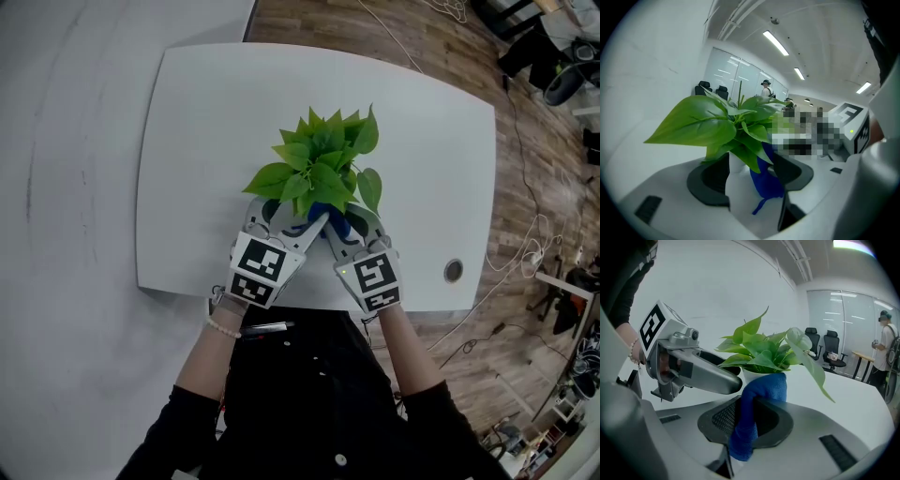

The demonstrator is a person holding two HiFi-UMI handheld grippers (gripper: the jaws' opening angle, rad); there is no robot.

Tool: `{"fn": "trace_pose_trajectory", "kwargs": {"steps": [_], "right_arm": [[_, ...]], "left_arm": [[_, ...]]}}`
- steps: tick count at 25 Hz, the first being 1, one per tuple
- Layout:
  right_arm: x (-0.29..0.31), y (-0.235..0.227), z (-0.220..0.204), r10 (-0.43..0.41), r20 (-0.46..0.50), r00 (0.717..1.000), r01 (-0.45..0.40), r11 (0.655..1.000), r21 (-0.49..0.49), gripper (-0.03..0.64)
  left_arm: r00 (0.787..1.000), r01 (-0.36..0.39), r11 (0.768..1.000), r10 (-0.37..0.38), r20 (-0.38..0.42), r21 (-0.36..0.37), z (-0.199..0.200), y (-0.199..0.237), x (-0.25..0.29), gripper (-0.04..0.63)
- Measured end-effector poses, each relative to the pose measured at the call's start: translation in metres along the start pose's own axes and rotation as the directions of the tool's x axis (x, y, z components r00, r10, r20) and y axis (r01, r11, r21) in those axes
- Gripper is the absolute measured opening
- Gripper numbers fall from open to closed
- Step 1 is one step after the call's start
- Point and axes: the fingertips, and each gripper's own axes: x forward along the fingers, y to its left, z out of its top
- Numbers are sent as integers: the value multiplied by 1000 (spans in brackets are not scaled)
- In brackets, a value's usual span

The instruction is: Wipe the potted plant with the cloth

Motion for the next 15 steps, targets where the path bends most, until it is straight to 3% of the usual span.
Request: {"fn": "trace_pose_trajectory", "kwargs": {"steps": [6, 15], "right_arm": [[0, -15, 1, -34, 2, 999, 34, 999, 15, 94], [7, -37, 1, -78, -7, 997, 79, 997, 20, 94]], "left_arm": [[1000, 19, 1000, -19, 14, -1, -2, 10, -16, 304], [1000, -11, 1000, 11, 1, 14, -11, 41, -36, 307]]}}
